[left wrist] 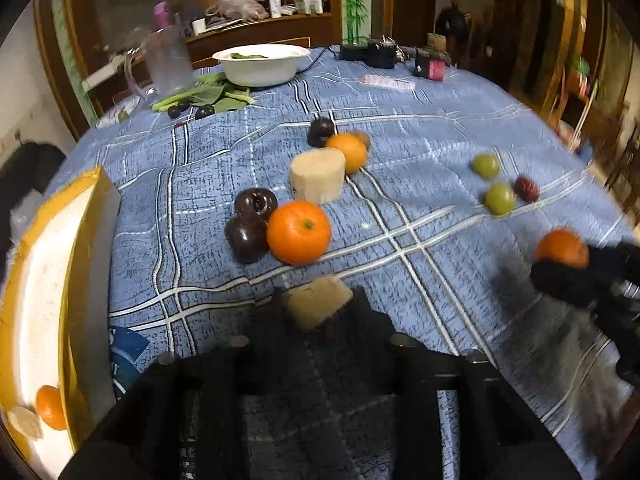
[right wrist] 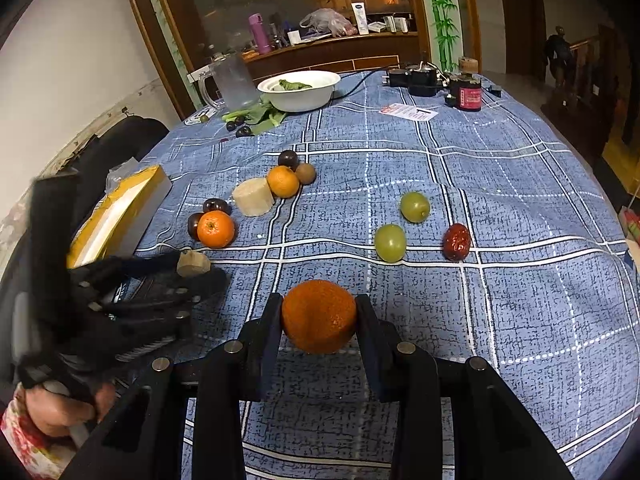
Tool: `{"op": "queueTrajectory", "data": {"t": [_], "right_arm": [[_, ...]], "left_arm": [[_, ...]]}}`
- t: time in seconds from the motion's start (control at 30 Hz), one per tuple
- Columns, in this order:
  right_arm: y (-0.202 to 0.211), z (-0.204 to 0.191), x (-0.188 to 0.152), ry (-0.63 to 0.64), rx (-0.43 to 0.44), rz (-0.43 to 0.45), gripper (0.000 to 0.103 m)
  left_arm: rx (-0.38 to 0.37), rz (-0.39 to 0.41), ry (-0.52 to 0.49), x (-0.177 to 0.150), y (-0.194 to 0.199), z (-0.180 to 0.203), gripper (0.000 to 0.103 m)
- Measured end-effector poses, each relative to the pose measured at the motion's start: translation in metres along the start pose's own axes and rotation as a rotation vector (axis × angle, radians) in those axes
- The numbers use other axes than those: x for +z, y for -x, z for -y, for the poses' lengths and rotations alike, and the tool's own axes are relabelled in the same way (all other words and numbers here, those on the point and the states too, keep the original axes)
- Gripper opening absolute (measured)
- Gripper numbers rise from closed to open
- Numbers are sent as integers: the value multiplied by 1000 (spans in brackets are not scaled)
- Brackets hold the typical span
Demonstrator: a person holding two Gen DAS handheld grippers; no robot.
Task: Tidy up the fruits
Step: 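Grasp a second orange with the right tool while the left tool grasps a yam cube, then carry both over the tray and open both tools to release them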
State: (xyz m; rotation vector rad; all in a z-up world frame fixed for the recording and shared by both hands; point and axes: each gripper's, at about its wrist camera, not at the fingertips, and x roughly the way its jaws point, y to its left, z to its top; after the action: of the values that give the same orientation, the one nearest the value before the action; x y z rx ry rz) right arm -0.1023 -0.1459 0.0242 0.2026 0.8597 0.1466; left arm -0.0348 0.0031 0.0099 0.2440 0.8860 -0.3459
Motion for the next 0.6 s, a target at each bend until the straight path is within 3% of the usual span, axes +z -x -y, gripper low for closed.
{"op": "queueTrajectory", "data": {"t": [0.17,0.3,0.47,0.53,0.6], "right_arm": [[2,-10,4,22,8,-2,38],[2,-34,13,53,53,-6,38],[-2,-93,35,126,162,-1,39],[-8,-123,42,161,217,-9,39],[-18,-156,47,202,269,-22,39]], "left_arm": [[-43,58,71,-1,33,-19,29],[-66,103,181,-1,71,-64,30],[47,107,324,-12,96,-147,30],[116,80,391,-20,93,-183,30],[135,45,455,-28,87,-213,30]]}}
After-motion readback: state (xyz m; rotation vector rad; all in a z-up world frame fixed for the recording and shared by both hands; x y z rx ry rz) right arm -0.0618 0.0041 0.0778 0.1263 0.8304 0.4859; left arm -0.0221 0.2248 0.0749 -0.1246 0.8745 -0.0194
